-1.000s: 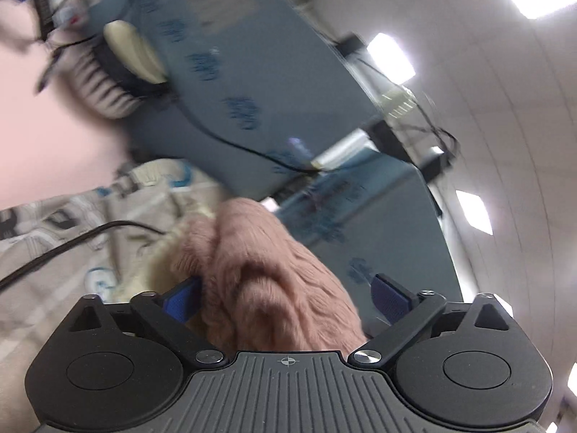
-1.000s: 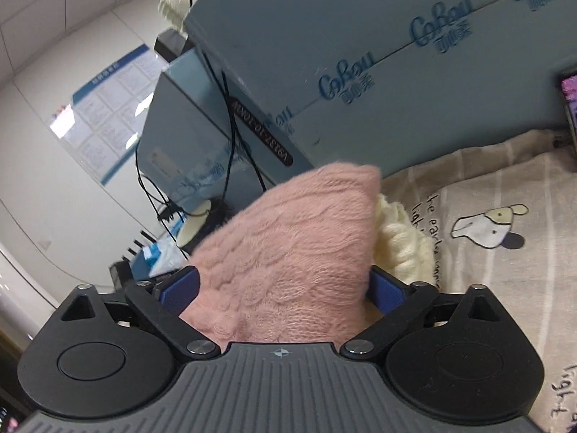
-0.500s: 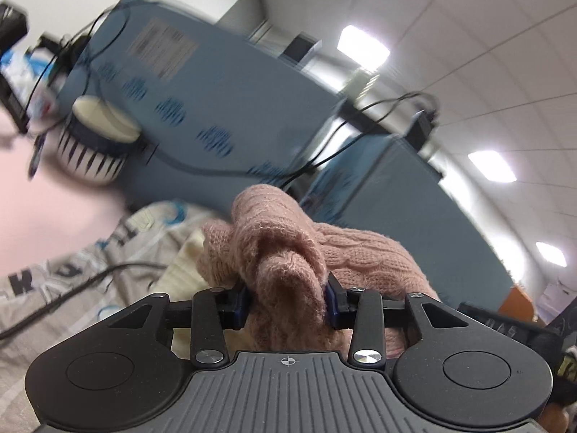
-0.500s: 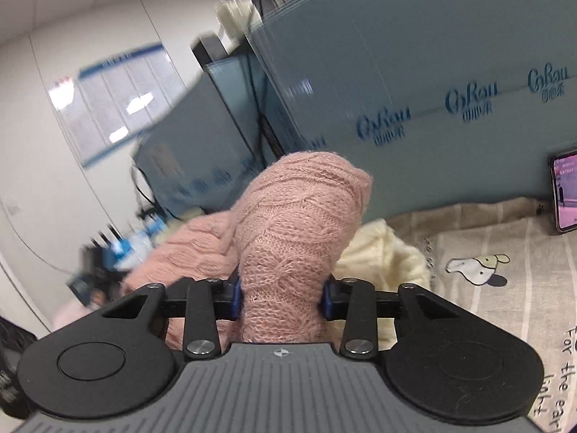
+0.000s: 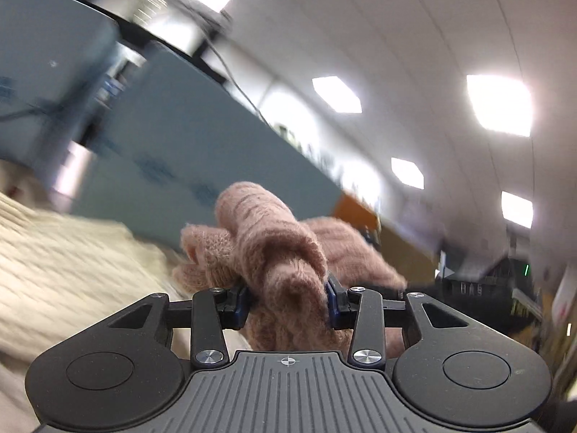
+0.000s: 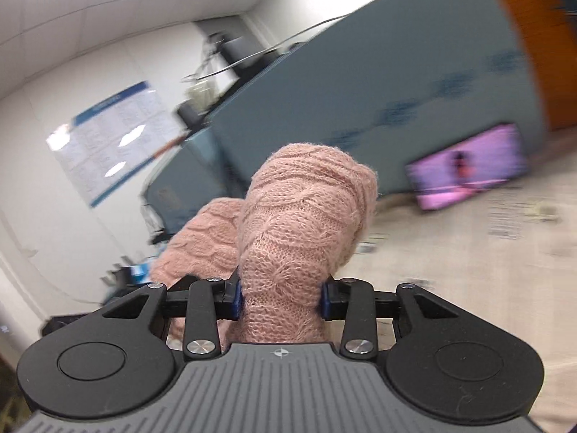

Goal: Fold clothes

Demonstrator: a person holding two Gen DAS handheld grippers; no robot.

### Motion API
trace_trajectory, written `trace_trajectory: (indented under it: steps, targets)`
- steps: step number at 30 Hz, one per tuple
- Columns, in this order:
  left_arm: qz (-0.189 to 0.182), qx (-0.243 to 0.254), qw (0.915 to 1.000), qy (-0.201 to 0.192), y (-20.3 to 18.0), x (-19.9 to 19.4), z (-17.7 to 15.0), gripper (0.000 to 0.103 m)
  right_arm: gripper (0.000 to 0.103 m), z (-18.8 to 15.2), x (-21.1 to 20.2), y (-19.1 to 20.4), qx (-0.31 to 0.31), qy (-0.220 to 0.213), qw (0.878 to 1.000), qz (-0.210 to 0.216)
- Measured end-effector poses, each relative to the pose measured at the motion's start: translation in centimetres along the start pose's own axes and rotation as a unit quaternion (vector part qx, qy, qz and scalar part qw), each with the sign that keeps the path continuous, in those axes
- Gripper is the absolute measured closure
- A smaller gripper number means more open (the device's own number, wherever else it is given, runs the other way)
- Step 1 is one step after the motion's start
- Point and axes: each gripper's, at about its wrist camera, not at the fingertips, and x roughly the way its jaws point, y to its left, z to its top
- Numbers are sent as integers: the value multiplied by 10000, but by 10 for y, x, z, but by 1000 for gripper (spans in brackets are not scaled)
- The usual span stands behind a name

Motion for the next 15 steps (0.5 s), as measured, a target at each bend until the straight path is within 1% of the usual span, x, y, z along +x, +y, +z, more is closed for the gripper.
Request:
trace_trajectory:
  steps: [4, 6, 7, 9, 10, 11, 12, 13, 14, 15]
  targets:
    - [30, 34, 9979, 650, -38, 33, -25, 65, 67, -6, -41, -34, 123, 173, 9987, -470]
    - [95, 201, 9948, 990, -53, 47, -40, 64, 65, -11, -58, -53, 168, 264, 9970, -715]
    - [140, 290, 9931, 1130, -58, 51, -46, 63, 64, -15, -63, -61, 220, 298, 9958, -838]
    - [254, 472, 9888, 1392, -67, 60, -57, 61, 57, -21, -71, -78, 313, 419, 9928, -1080]
    - [306, 570, 9873, 1448, -71, 61, -59, 55, 52, -24, -75, -86, 355, 477, 9908, -1218]
    - [355, 671, 9862, 1471, -74, 61, -60, 47, 41, -27, -77, -89, 360, 495, 9886, -1373]
    - [388, 708, 9856, 1485, -75, 60, -59, 42, 31, -30, -79, -93, 366, 512, 9863, -1527]
    - [424, 691, 9861, 1453, -73, 55, -58, 30, 26, -32, -82, -93, 217, 428, 9843, -1700]
    - [485, 632, 9879, 1333, -69, 50, -55, 23, 19, -34, -86, -92, 68, 343, 9817, -1871]
    - [557, 560, 9899, 1181, -65, 45, -50, 20, 18, -36, -90, -92, -81, 258, 9786, -2042]
